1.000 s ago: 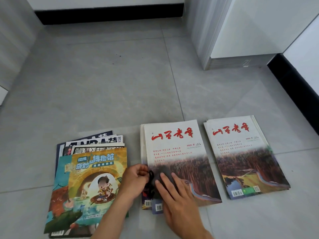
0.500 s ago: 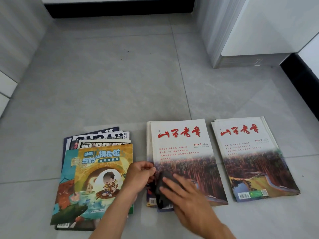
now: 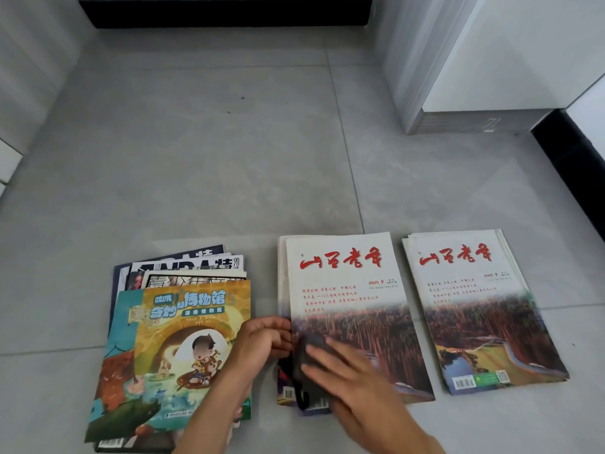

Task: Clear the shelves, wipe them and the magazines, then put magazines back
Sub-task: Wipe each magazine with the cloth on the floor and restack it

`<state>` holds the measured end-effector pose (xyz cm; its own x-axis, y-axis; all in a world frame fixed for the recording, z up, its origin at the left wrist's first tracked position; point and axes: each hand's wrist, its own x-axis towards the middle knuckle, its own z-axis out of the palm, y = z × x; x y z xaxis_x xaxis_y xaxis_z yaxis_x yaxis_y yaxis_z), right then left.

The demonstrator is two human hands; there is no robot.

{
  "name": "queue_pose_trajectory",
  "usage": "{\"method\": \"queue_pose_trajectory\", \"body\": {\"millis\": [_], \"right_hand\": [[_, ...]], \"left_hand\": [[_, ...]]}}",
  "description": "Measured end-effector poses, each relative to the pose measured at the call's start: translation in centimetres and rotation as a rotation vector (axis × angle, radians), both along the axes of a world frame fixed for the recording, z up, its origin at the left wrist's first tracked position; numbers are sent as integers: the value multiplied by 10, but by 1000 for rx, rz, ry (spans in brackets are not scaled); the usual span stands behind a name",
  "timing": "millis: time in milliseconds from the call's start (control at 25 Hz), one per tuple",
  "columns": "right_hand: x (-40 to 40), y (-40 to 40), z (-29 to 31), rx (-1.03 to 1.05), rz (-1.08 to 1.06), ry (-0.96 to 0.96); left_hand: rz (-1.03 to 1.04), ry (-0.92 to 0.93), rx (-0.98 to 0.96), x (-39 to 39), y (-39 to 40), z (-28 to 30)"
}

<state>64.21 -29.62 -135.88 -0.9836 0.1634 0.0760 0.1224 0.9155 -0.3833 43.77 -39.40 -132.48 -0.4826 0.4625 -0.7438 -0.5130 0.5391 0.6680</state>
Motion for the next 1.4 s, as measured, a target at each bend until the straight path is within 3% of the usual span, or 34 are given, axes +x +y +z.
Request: {"method": "queue_pose_trajectory", "body": {"millis": [160, 280, 360, 440, 560, 640, 920, 1080, 1160, 1280, 1400], "right_hand": [[-99, 41, 0, -99, -355, 41], [-138, 67, -3, -104, -268, 21], [-120, 96, -7, -82, -287, 44], [-83, 129, -12, -68, -444, 88], [-38, 149, -15, -231, -613, 133], [-15, 125, -14, -284, -594, 137], [76, -7, -20, 112, -437, 40], [23, -29, 4, -190, -319, -216], [-16, -12, 18, -275, -379, -150], [-55, -6, 41, -575, -547, 14], [-61, 2, 59, -704, -661, 121]], "left_hand": [[-73, 67, -12, 5, -1, 0], [-104, 256, -88, 14, 3, -3], [-121, 324, -133, 19, 6, -1], [-127, 331, -147, 21, 7, 0], [-122, 322, -155, 20, 7, 0], [-120, 323, -157, 20, 6, 0], [-136, 314, -180, 20, 6, 0], [-255, 401, -217, 19, 11, 9], [-253, 386, -144, 18, 12, 16], [44, 48, 134, 28, 17, 37], [66, -82, 270, 35, 19, 52]]}}
